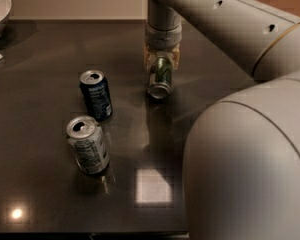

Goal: Place green can upright

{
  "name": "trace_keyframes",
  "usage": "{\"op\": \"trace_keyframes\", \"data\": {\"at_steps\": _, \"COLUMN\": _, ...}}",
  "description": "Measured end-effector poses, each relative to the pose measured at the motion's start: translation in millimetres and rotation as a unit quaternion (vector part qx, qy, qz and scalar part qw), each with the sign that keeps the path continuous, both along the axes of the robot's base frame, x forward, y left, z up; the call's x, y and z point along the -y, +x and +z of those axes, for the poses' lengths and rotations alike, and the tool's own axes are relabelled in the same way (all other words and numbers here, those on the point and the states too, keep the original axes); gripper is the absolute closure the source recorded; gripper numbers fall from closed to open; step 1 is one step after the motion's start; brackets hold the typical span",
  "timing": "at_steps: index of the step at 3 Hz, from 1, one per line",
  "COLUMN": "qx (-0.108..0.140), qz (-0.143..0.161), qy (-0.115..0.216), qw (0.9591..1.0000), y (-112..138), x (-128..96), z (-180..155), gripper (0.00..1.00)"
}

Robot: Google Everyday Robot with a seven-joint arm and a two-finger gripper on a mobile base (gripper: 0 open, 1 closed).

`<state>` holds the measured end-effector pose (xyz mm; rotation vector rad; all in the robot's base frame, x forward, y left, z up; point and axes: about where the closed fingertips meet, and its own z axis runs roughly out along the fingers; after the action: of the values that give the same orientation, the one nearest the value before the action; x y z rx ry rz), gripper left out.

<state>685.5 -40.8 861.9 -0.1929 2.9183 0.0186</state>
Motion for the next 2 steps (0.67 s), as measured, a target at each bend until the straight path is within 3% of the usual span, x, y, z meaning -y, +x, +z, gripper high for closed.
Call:
{"op": "trace_keyframes", "data": {"at_steps": 1, "qx": 0.071, "qz": 0.067, "qy": 0.011, "qw": 0.9951, "y": -6, "x": -1, "z": 19, "gripper": 1.0}}
{"op": "trace_keyframes", "data": {"at_steps": 2, "qx": 0.148, "qz": 0.152, "qy": 0.007, "qw": 0.9772, "y": -13, "x": -7, "z": 40, "gripper": 1.0}}
